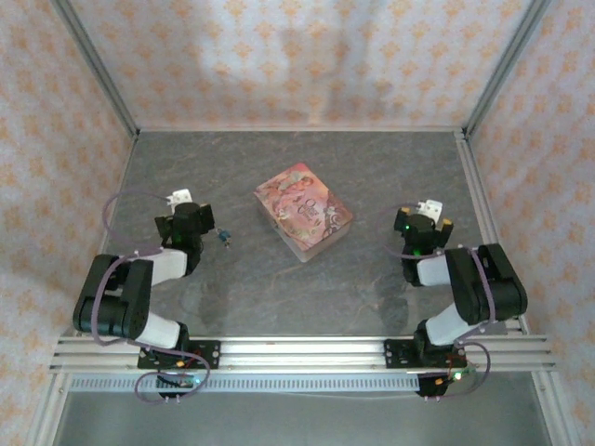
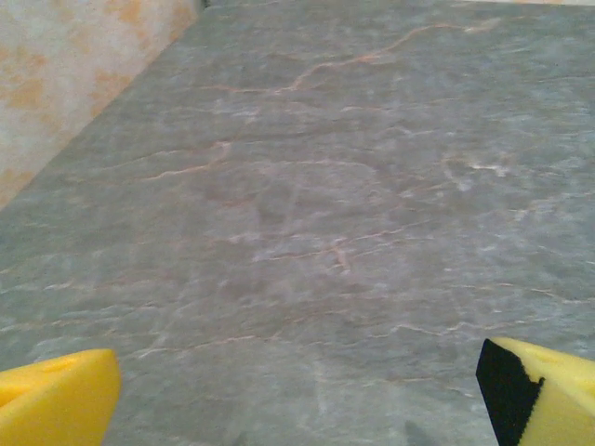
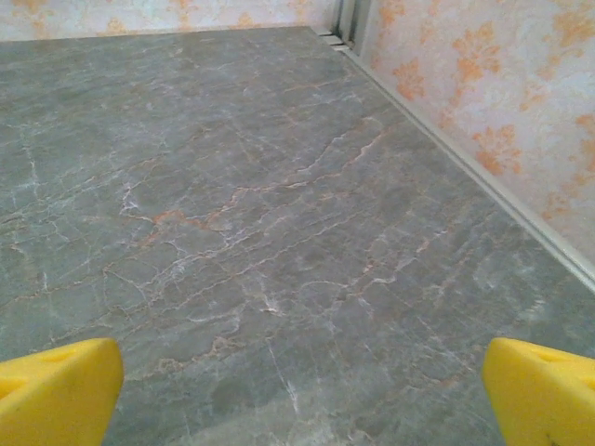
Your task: Unlock the padlock with the key
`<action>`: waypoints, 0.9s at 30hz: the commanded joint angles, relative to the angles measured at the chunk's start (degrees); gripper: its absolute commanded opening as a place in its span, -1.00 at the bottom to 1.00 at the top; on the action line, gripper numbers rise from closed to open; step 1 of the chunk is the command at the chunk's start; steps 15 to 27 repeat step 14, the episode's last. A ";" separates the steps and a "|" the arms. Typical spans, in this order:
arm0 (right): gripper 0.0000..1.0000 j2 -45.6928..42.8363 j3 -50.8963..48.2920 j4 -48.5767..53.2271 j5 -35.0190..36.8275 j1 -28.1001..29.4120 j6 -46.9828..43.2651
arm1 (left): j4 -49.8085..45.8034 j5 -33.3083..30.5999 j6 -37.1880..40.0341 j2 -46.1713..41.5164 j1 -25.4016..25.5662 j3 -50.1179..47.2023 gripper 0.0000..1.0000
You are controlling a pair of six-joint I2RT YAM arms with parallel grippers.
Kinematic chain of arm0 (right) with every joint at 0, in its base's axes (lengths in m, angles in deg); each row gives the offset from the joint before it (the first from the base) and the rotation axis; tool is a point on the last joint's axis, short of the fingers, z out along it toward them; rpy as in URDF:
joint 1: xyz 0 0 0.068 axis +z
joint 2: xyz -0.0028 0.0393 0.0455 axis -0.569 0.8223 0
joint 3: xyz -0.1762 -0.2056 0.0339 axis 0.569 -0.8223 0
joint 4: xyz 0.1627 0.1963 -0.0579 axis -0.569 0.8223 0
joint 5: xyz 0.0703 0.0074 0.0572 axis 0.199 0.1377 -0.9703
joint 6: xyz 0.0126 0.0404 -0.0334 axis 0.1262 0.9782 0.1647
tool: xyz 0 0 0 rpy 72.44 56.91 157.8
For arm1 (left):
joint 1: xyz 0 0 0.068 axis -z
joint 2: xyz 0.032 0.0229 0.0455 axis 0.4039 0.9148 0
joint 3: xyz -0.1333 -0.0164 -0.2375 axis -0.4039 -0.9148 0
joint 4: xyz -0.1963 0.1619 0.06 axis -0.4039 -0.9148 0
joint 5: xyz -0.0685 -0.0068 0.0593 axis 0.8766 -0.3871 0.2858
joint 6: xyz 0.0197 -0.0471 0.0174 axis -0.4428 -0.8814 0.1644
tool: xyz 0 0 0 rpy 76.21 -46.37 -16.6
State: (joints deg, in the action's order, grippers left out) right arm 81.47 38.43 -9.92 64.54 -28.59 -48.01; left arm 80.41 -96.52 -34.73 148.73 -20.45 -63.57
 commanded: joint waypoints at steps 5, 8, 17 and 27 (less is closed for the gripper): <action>0.99 -0.10 2.17 -2.72 -1.13 -0.18 2.78 | 9.07 0.69 2.90 1.00 1.02 -1.10 1.00; 0.99 0.88 2.27 -4.16 -1.07 -0.20 2.62 | 10.21 0.20 3.13 1.33 1.19 -1.28 1.00; 0.99 -0.06 2.91 -1.30 -4.20 -2.13 4.05 | 9.84 0.21 3.05 1.15 1.19 -1.24 1.00; 0.99 -0.06 2.91 -1.30 -4.20 -2.13 4.05 | 9.84 0.21 3.05 1.15 1.19 -1.24 1.00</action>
